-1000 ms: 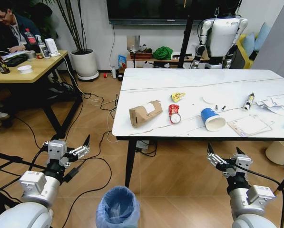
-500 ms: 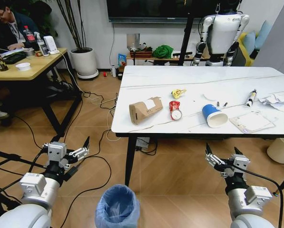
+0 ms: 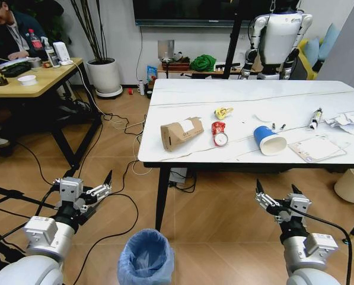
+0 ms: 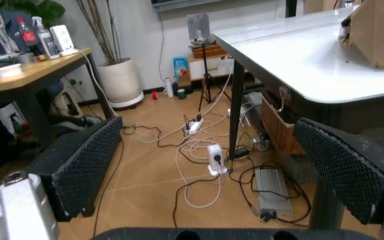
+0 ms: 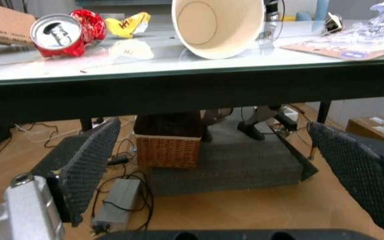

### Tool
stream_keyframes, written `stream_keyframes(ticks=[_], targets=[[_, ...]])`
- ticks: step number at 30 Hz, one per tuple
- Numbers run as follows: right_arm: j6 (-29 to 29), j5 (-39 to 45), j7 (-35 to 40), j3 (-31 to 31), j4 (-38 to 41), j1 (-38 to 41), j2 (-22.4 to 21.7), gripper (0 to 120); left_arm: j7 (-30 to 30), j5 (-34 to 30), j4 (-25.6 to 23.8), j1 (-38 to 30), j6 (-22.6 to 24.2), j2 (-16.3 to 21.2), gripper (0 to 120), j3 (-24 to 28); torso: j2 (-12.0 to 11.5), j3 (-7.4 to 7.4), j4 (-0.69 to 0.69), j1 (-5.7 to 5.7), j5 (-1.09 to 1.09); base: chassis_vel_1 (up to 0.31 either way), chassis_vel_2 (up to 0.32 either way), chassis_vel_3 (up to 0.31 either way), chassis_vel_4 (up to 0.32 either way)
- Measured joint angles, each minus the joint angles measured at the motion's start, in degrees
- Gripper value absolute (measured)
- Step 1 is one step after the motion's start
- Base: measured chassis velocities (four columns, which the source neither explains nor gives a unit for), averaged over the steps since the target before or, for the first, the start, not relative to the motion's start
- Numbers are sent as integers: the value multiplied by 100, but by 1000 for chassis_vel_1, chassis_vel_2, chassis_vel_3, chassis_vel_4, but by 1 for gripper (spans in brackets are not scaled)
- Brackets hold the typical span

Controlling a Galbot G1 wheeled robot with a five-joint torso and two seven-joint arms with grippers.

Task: Pick up the trash bin and place the trash from the table into it.

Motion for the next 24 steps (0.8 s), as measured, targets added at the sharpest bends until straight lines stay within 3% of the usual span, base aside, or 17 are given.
stream_keyframes(ticks=[24], targets=[[76,2,-2,-93,-92,36,-128,100,3,65,87,-81,-51,-86,100,55,-599,-349,0,-250,0,0,0,0,0]])
